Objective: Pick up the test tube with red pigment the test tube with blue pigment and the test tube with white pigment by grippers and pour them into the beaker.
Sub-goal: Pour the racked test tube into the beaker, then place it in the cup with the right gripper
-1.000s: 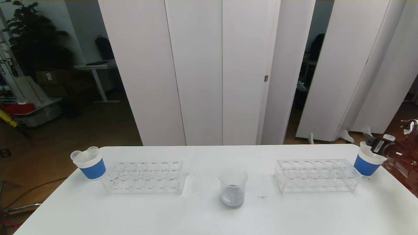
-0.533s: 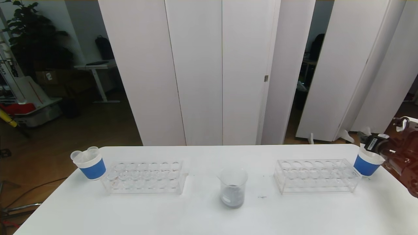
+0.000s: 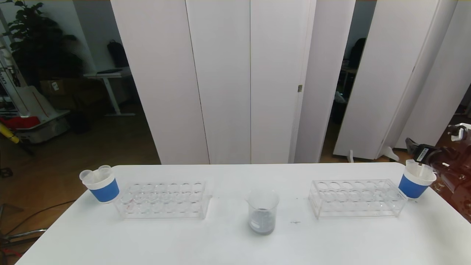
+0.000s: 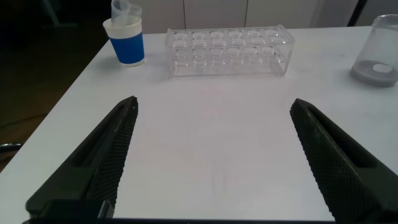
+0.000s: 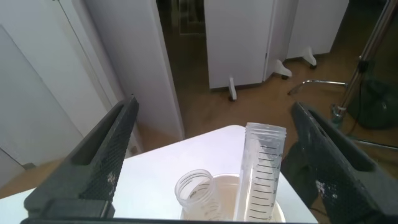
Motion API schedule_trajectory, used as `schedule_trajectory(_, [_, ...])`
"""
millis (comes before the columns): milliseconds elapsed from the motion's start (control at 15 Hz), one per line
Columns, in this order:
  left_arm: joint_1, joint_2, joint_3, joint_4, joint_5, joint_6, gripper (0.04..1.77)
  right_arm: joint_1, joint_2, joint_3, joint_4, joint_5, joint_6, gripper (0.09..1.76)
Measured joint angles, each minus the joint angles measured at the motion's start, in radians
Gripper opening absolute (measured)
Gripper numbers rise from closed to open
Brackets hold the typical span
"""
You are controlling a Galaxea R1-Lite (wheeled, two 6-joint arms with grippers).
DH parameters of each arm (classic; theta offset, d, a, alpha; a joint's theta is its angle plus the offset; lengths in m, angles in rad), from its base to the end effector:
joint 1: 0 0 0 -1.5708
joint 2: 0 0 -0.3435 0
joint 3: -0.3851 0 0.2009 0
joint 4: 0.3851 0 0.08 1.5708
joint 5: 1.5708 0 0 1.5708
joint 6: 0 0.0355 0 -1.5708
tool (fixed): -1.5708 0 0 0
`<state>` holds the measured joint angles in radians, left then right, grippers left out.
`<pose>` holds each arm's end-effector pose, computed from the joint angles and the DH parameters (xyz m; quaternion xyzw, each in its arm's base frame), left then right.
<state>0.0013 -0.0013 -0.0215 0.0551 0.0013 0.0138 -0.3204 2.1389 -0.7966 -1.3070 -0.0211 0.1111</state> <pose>-0.0436 0.0000 0.0755 0.0069 0.0162 0.0012 0.9998 0.3945 -0.1317 0.1212 0.0573 0.0080 -0.1706 0.9836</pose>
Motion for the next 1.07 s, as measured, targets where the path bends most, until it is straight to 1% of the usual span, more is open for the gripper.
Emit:
schedule_trajectory(267, [0.000, 0.000, 0.000, 0.000, 0.000, 0.000, 1.75, -0.016, -0.028, -0.045, 0.010, 0.003, -0.008, 1.75])
schedule_trajectory(400, [0.000, 0.000, 0.000, 0.000, 0.000, 0.000, 1.75, -0.021, -0.073, -0.086, 0.076, 0.009, -0.026, 1.75])
schedule_trajectory(600, [0.000, 0.000, 0.000, 0.000, 0.000, 0.000, 1.75, -0.014, -0.191, -0.151, 0.283, 0.029, -0.030, 1.75])
schedule_trajectory(733, [0.000, 0.000, 0.000, 0.000, 0.000, 0.000, 1.75, 0.007, -0.294, -0.183, 0.411, 0.034, -0.029, 1.75])
schedule_trajectory(1067, [0.000, 0.000, 0.000, 0.000, 0.000, 0.000, 1.75, 0.088, -0.563, -0.202, 0.703, 0.047, -0.029, 1.75])
